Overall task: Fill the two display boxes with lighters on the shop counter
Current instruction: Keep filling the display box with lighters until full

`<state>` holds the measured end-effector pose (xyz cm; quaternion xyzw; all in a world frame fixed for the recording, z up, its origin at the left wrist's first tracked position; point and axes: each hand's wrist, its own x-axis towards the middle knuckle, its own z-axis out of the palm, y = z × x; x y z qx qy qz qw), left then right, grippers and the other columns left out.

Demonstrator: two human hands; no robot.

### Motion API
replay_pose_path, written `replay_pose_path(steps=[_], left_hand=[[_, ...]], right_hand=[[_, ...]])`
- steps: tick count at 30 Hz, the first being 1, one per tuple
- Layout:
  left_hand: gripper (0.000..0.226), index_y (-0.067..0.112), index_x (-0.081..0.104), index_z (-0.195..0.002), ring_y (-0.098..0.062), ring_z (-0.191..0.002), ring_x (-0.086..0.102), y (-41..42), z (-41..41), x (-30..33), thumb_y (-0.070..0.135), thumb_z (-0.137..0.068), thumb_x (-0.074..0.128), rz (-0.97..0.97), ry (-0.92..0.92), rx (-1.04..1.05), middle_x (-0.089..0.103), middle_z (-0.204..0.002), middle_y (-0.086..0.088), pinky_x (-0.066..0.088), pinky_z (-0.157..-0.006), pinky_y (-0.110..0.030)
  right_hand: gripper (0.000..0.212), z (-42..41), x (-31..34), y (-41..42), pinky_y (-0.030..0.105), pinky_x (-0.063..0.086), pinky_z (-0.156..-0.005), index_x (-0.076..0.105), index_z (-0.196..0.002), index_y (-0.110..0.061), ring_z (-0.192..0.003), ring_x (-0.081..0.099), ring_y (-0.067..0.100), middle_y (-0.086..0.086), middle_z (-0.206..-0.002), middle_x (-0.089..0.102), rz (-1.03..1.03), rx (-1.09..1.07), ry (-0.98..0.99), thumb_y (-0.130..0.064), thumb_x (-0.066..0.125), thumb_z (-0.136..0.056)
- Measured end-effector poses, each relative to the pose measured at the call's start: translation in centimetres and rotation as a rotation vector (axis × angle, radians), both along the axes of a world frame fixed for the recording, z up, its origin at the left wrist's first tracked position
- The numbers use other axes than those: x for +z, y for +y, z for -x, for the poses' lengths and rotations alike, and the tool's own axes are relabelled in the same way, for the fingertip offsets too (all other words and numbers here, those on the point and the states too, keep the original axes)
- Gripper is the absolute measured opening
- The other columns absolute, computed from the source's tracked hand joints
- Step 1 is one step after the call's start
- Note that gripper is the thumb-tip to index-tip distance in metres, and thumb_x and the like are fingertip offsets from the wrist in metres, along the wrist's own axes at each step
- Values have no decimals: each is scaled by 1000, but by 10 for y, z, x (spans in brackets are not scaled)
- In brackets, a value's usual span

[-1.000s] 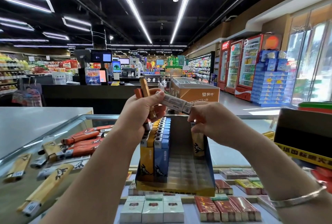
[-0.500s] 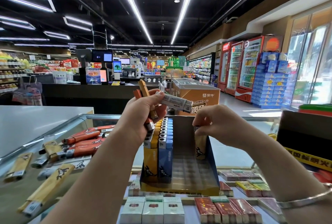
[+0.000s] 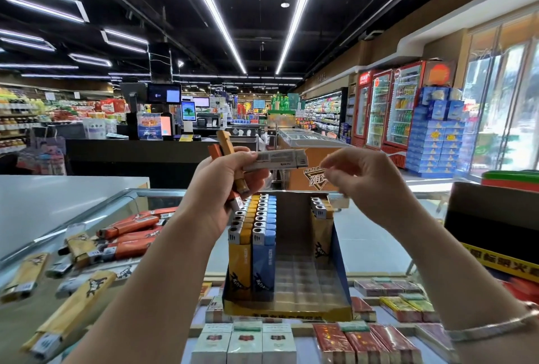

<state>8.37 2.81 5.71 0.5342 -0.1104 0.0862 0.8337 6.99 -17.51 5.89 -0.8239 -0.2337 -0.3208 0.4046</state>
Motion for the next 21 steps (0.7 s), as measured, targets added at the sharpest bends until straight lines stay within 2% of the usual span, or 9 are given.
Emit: replay_pose_path(steps=[3, 6, 11, 14, 16, 18, 21], left_hand=[[13, 5, 55, -95, -25, -77, 71, -2, 3, 1, 5, -82, 60, -85, -42, -60, 73, -82, -14, 55, -56, -25], [14, 8, 54, -92, -27, -81, 71, -3, 5, 2, 3, -81, 61, -154, -77, -112, 73, -85, -14, 55, -57, -25], [12, 9, 57, -89, -28, -81, 71, -4, 8, 4, 4, -81, 63, -250, -102, -135, 73, -83, -11, 53, -54, -22], [10, 9, 58, -88, -24, -78, 71, -7, 9, 4, 5, -81, 64, -317, -108, -133, 73, -81, -9, 51, -52, -20], [8, 9, 59, -88, -20, -77, 71, -9, 10, 3, 8, -82, 64, -400, -127, -86, 73, -80, -5, 50, -51, -18], [7, 10, 59, -89, -14, -72, 71, -9, 8, 0, 13, -84, 63, -461, -158, 24, 73, -82, -3, 50, -51, -19], [7, 15, 59, -87, -6, -62, 65, -7, 4, -2, 17, -83, 65, -558, -248, 178, 70, -86, -3, 47, -50, -16]], right_hand=[[22, 4, 1, 10, 20, 54, -57, 60, -89, -23, -63, 63, 10, 5, -77, 66, -246, 188, 99, -1, 63, -83], [31, 5, -2, 16, 25, 57, -61, 57, -99, -23, -67, 66, 16, 8, -81, 68, -393, 322, 190, 2, 63, -81], [32, 6, -4, 18, 26, 56, -60, 61, -98, -20, -60, 65, 16, 9, -74, 66, -540, 411, 208, 6, 60, -80], [28, 7, -3, 18, 24, 56, -57, 61, -94, -15, -56, 64, 17, 9, -72, 67, -666, 451, 247, -2, 64, -69], [23, 8, -2, 17, 23, 56, -55, 63, -89, -12, -55, 63, 17, 6, -69, 69, -748, 473, 252, -5, 63, -67], [20, 8, -1, 15, 22, 55, -52, 65, -89, -12, -53, 60, 15, 7, -70, 67, -791, 446, 241, 1, 61, -74], [22, 7, -1, 13, 21, 53, -47, 65, -86, -11, -47, 57, 13, 8, -69, 64, -766, 393, 228, 8, 56, -82]])
